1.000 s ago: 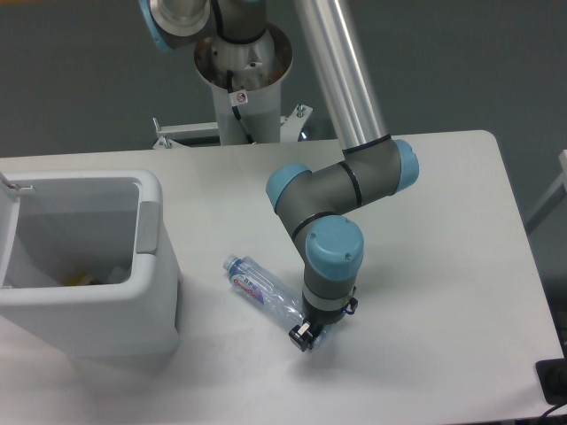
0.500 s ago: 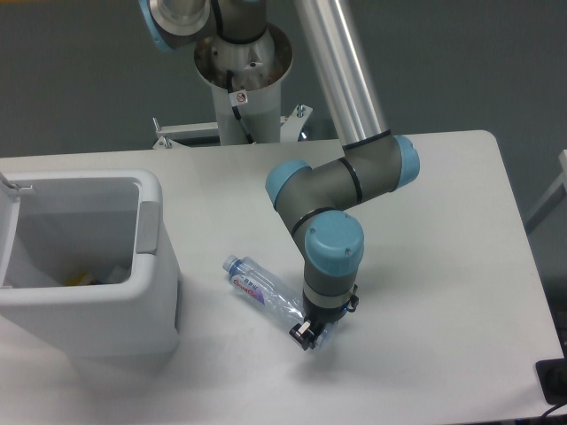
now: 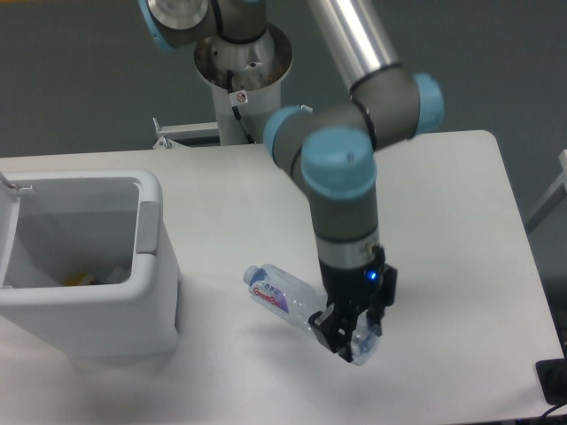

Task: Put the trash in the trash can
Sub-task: 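Carry the bottle over the white bin and release it inside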

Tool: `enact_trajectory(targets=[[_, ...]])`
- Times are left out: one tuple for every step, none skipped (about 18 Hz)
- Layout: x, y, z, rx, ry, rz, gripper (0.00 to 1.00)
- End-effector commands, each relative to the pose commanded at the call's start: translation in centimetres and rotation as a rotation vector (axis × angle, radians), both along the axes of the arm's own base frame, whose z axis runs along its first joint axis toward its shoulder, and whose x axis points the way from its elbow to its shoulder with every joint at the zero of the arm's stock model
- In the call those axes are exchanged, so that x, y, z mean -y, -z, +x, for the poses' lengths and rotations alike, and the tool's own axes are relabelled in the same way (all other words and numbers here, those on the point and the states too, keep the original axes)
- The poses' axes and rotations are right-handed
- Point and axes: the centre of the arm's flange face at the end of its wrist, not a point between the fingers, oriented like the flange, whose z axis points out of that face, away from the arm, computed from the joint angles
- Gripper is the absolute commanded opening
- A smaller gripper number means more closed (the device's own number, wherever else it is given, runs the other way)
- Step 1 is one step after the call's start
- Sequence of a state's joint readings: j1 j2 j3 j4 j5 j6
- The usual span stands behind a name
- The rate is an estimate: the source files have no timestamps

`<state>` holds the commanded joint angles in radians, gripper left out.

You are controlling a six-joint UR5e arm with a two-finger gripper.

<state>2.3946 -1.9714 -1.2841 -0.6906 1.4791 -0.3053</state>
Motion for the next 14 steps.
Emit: enact_trajectory(targets=[[0.2,-1.8,0.5,-0.021,0.017,0.041,0.55],[0.3,-3.5,1.2,-0.033,0.039,0.077,0.55],[0.6,-5.2,2.0,-0.049,0.063,0.105,0.55],[0.9,-6.9,2.7,-0.066,0.084,0.127,0.55],[1.5,-9.4,3.7,-0.092,0.102,0.16,0.55],[1.8,-10.9,4.3,-0.111,0.112,0.18,0.56],[2.1,-12.5,5.2,-0.134,0.127,0.194,0.56],[1.8,-13.2,6.5,-0.145,0.149,0.2,0.56],[1.1,-13.4,8.1,-0.15,0.179,0.2,0.56],[0.5,-13.7,9.9,-0.157,0.214,0.199,0.56],[-0.4,-13.7,12.2,-0.164,0.263,0.194,0.56],[-1.2,-13.5,13.9,-0.158,0.298,0.197,0.56],[-2.1,-13.2,15.6,-0.142,0.341,0.204,0.56],[-2.9,-12.2,17.3,-0.125,0.383,0.195,0.55]])
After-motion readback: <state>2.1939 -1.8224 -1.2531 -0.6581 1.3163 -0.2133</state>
